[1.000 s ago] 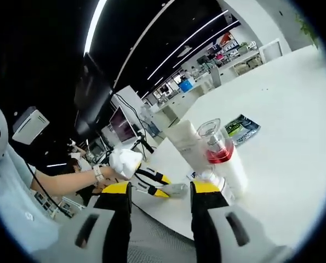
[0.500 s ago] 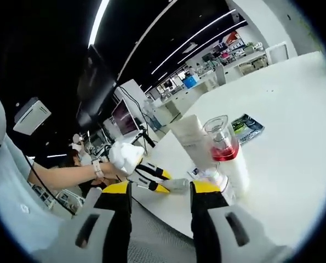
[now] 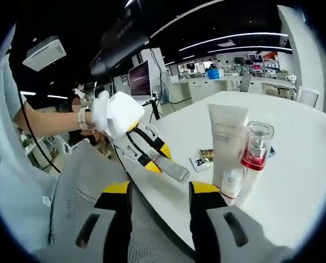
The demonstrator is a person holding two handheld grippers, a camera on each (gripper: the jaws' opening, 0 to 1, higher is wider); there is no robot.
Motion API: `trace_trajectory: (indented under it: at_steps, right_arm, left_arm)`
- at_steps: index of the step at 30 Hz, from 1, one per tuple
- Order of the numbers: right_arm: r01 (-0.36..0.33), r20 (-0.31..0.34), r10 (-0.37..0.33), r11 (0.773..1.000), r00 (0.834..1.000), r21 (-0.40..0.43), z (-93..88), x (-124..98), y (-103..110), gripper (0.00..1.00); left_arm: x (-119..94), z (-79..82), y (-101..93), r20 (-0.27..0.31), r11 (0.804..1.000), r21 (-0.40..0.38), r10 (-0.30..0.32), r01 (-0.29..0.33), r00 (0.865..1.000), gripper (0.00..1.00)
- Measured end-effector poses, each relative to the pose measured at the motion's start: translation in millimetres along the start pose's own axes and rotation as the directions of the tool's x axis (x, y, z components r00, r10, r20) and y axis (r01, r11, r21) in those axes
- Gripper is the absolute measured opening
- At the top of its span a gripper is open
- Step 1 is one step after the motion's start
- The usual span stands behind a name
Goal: Arrange the skincare products in the storage area until every visible bottle or jar stands upright without overlapping.
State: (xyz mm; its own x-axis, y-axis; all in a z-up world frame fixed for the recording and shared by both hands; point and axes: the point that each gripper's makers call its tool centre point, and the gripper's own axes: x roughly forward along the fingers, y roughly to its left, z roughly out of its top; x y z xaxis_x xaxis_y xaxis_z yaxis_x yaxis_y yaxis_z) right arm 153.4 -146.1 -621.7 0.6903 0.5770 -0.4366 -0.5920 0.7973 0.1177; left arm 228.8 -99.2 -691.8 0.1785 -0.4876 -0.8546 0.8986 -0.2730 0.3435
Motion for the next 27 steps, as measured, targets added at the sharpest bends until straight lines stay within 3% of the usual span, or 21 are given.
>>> trace_trajectory:
  at_steps: [5,12,16,27]
  right_arm:
    - [0.026,-0.075,-0.041,0.982,0.996,-0.188,-4.5,13,-8,0.39]
    - [-0.01,-0.158,-0.038,0.958,0.987,-0.288,-14.1,25,-14,0.35]
    - [-0.029,-0.214,-0.035,0.957,0.976,-0.29,-25.5,31,-19,0.34]
    - [-0.09,-0.279,0.024,0.97,0.96,-0.227,-34.7,38,-17,0.29]
  left_arm:
    - [-10,31.4,-5.1,0.034,0.991,0.135,0.007,-0.012,0.999,0.17]
    - [-13,60.3,-15.4,0.046,0.954,0.299,-0.006,-0.009,0.999,0.17]
    - [-16,72.2,-18.0,0.058,0.934,0.357,-0.015,-0.007,0.998,0.17]
    - [-12,75.9,-25.6,0.012,0.859,0.512,-0.026,0.016,1.0,0.17]
